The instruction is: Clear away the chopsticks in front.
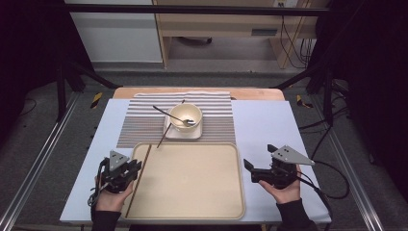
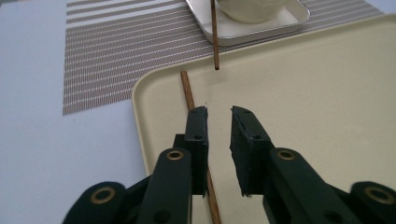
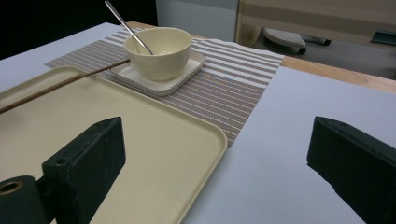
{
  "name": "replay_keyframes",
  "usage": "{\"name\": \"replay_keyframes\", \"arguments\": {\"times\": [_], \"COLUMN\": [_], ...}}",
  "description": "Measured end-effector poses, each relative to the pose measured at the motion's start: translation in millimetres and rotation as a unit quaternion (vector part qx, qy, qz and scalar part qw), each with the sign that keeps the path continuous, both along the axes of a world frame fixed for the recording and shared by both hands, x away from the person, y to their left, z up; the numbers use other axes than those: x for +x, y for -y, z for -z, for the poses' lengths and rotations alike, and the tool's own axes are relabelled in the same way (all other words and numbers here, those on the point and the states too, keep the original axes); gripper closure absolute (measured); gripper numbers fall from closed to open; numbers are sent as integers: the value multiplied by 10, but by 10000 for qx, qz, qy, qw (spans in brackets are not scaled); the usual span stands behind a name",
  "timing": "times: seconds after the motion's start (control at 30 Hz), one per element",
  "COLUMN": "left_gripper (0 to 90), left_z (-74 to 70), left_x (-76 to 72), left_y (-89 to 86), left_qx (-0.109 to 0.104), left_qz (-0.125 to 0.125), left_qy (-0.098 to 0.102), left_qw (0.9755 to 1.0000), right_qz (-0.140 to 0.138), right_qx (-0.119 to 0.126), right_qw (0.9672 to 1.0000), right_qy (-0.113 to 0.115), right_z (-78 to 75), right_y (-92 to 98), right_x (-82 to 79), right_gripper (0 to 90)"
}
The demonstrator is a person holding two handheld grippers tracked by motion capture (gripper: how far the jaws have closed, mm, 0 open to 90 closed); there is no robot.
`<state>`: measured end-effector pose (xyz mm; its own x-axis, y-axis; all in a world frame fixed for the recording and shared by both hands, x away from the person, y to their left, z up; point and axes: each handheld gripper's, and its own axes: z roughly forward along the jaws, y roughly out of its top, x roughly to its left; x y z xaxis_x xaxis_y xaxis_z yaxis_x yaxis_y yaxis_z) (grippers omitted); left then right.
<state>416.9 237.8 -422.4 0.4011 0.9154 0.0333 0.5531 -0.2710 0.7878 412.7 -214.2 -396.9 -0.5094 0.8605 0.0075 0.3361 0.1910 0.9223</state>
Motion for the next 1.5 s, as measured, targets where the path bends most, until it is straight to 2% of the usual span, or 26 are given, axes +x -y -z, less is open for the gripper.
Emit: {"name": "replay_keyframes", "arguments": {"times": [0.13, 0.2, 0.3, 0.37, 0.43, 0.47, 0.6, 0.67, 0.9, 1.07, 1.17, 1.37, 1.5], "left_gripper": [872, 893, 894, 895, 896, 896, 896, 896, 896, 897, 896, 896, 896], "left_z": [41, 89, 191, 233, 257, 264, 316, 338, 425, 438, 445, 452, 446], "left_x": [101, 162, 241, 283, 333, 355, 422, 433, 464, 479, 478, 468, 445], "left_y": [-32, -42, -56, -59, -54, -56, -58, -52, -40, -78, -92, -134, -146], "left_qx": [-131, -67, -51, 36, 1, 122, 231, 334, 430, 405, 323, 294, 345], "left_qz": [342, 484, 766, 823, 908, 955, 1072, 1069, 1103, 1059, 991, 860, 875], "left_qy": [-64, -97, -266, -310, -328, -322, -376, -397, -580, -631, -635, -659, -656], "left_qw": [9993, 9988, 9967, 9961, 9953, 9948, 9933, 9929, 9913, 9915, 9925, 9937, 9934], "right_qz": [9, 25, 47, 76, 78, 78, 93, 94, 82, 80, 70, 70, 87], "right_qx": [-16, -27, 7, -1, -5, -5, -68, -77, -58, -108, -140, -122, -130], "right_qw": [10000, 10000, 10000, 10000, 10000, 10000, 9999, 9999, 9999, 9999, 9998, 9999, 9998], "right_qy": [11, 12, 28, 20, 21, 21, 9, 0, -45, -73, -90, -87, -81], "right_z": [-1, -5, -16, -18, -15, -15, -2, 7, 19, 34, 43, 37, 37], "right_y": [3, 9, 19, 23, 22, 22, 17, 7, -10, -19, -28, -23, -19], "right_x": [0, -1, -6, -6, -2, -2, 8, 12, 9, 18, 22, 17, 16], "right_gripper": [47, 47, 48, 48, 48, 48, 48, 48, 49, 48, 48, 47, 46]}}
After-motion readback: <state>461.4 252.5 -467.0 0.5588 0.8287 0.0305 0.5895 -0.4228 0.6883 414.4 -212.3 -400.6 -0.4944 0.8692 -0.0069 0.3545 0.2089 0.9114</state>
